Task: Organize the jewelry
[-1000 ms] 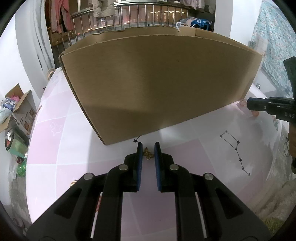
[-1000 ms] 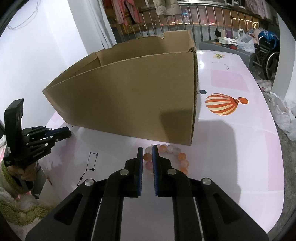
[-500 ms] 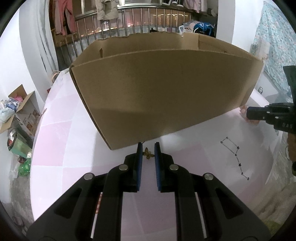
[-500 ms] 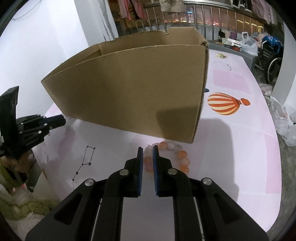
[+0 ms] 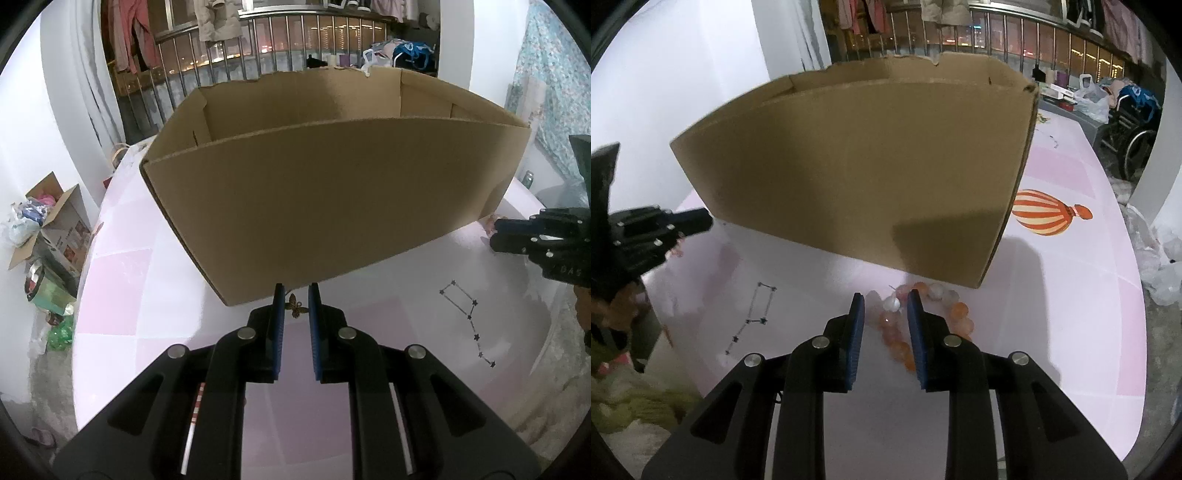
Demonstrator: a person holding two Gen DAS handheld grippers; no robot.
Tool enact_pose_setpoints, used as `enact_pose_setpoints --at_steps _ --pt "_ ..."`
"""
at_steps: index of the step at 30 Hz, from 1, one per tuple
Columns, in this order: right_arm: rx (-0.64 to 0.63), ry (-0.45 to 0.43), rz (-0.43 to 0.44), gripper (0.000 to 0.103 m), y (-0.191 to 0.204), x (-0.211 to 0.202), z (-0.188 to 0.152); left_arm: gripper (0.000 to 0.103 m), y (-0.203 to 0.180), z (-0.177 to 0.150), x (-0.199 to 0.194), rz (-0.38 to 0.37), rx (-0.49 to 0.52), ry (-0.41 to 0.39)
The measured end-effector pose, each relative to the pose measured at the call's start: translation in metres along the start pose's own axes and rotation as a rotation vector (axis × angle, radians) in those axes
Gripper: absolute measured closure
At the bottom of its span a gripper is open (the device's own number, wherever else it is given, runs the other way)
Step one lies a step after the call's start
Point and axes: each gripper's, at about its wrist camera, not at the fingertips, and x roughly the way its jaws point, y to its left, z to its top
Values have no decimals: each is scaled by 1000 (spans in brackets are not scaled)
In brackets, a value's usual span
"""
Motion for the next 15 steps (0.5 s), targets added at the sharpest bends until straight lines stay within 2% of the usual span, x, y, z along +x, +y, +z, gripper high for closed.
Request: enact_pose_setpoints --at_steps 4,15 --pt "16 3 -19 93 1 1 1 92 -3 4 -4 5 8 -11" --pt "98 -69 5 93 -7 -24 3 92 -9 7 -14 11 17 -41"
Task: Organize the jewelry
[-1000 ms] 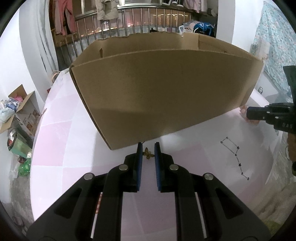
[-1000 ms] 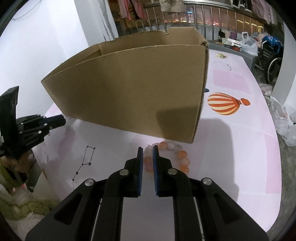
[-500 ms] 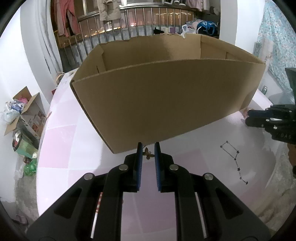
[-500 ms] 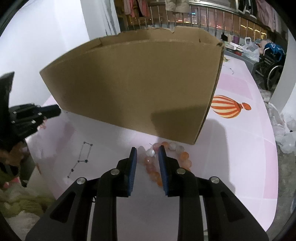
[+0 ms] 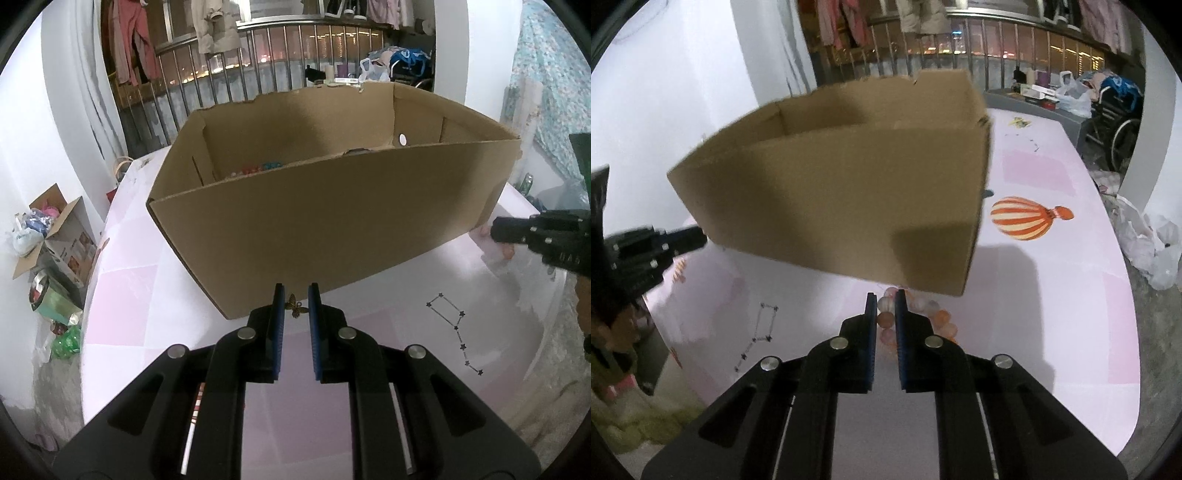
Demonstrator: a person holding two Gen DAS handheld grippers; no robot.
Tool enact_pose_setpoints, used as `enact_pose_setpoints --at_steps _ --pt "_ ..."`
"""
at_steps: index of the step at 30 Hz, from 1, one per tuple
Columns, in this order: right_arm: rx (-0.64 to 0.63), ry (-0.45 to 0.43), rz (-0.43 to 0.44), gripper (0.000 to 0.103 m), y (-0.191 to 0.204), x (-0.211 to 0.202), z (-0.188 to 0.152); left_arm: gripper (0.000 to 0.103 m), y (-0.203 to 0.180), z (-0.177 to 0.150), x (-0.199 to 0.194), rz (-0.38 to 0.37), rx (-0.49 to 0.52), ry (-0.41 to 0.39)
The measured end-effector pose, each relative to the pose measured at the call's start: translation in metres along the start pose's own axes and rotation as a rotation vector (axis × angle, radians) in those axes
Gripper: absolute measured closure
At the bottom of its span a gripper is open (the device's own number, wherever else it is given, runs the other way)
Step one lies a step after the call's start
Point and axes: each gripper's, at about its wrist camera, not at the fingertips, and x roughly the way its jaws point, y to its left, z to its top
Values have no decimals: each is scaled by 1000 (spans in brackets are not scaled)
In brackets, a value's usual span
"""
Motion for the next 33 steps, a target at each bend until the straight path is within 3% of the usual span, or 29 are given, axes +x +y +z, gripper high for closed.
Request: enact_pose_setpoints --at_steps 25,33 --pt "44 -152 5 93 -11 -50 8 92 -9 4 -31 26 26 -71" --pt "46 -223 -1 93 -5 -80 13 92 -9 10 -61 10 16 -147"
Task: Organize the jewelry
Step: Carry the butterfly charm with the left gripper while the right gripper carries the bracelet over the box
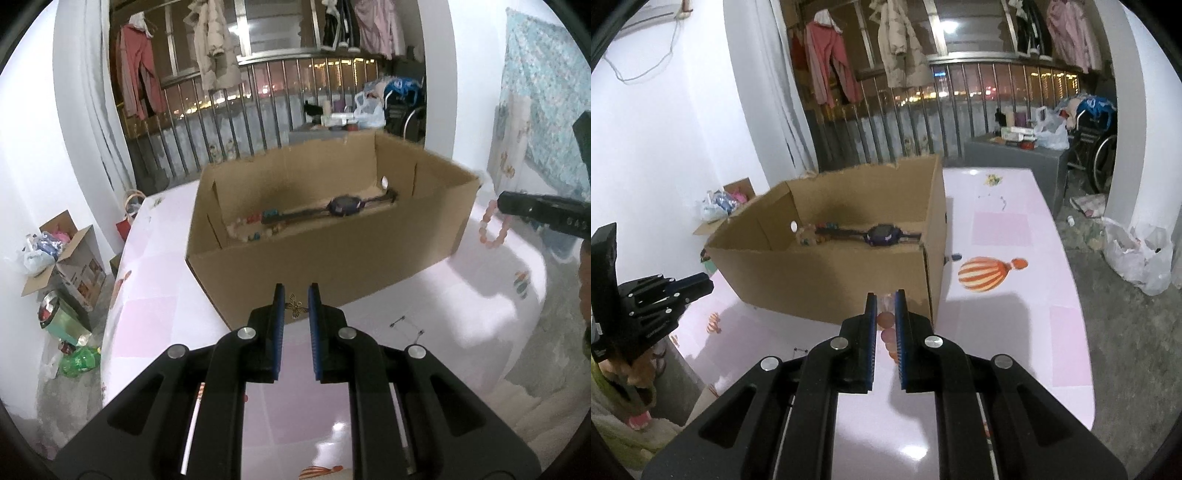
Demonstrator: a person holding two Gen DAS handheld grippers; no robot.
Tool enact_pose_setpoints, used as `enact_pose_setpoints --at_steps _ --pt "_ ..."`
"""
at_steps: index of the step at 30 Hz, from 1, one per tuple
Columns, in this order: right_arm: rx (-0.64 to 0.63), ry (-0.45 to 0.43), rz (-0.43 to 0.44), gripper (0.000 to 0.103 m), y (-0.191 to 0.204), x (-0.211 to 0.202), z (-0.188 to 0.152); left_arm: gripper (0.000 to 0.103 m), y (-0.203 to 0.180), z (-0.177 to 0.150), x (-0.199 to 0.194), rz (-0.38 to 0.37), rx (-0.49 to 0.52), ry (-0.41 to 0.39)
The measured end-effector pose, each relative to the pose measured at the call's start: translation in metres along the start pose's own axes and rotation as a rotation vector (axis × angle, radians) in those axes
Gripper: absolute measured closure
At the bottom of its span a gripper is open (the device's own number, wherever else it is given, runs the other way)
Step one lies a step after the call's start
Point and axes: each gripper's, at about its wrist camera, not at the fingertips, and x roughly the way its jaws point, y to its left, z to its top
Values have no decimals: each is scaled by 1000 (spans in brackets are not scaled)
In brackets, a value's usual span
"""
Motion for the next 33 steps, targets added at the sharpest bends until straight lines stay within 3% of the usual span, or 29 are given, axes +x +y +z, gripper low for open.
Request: enact_pose_setpoints --at_steps 10,17,22,33 --pt "-17 -148 32 93 16 -43 43 92 8 39 -39 -49 7 -122" --pt "-82 -186 79 93 23 -32 87 92 14 67 -31 -69 15 -154" --pt "-107 -161 106 93 22 -5 106 92 19 83 -5 -81 16 -134" --pt "-89 5 143 93 3 71 108 92 31 88 66 -117 -21 30"
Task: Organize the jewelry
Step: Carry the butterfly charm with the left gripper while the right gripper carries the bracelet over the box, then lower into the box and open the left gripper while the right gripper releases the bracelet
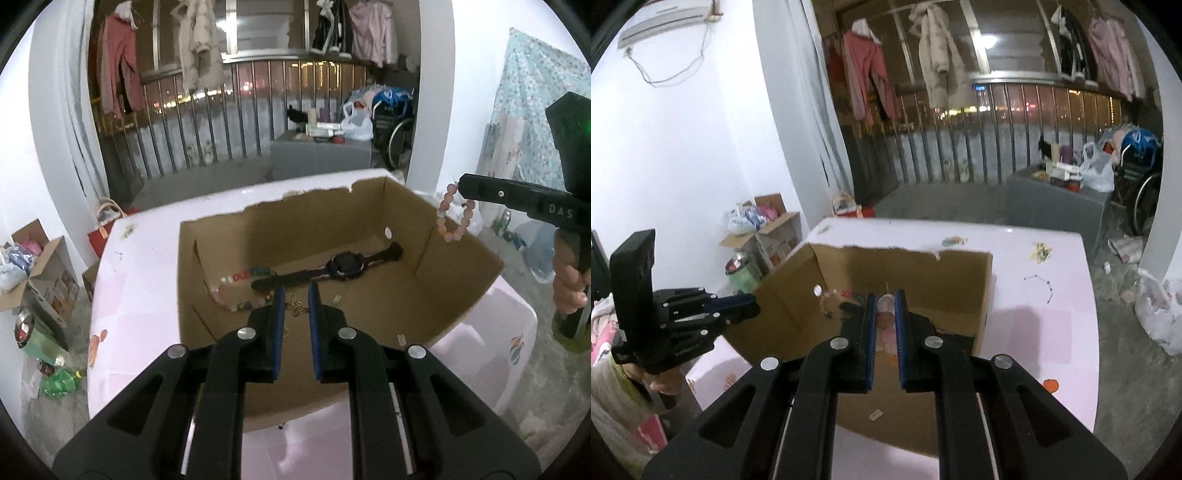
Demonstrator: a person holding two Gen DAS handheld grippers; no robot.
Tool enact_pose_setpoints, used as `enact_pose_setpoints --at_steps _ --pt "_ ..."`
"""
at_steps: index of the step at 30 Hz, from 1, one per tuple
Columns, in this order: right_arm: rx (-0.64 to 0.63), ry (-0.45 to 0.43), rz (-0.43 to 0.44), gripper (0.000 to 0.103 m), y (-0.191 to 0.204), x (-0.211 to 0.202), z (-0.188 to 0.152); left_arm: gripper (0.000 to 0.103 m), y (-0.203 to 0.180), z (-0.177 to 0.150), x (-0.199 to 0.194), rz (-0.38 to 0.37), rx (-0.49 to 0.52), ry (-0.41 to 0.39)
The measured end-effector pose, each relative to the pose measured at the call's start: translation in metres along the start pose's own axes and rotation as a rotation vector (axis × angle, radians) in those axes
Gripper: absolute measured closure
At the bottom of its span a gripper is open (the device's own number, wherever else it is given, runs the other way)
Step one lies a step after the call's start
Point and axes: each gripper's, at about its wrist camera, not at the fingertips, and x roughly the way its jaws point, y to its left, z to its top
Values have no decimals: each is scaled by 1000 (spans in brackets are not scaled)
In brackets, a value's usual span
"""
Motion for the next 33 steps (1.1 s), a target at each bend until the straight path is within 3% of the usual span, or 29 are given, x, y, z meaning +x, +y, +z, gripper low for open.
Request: enact_pose_setpoints --at_steps 8,12,15,20,25,33 --pt "-63 106 -45 93 -3 30 -2 91 4 -1 38 -20 -4 102" --pt "-66 133 -33 92 -2 34 -9 81 6 -4 43 -37 -25 123" --pt "-27 121 -23 87 -9 30 -9 79 10 -7 42 -40 -52 129" --pt "55 79 -29 83 -24 14 -7 72 18 -7 28 -43 -87 89" --pt "125 43 -61 71 -37 -4 -9 62 28 -3 7 -34 -129 30" --pt "252 42 -138 58 -52 -18 -30 37 44 -2 -32 100 -171 -52"
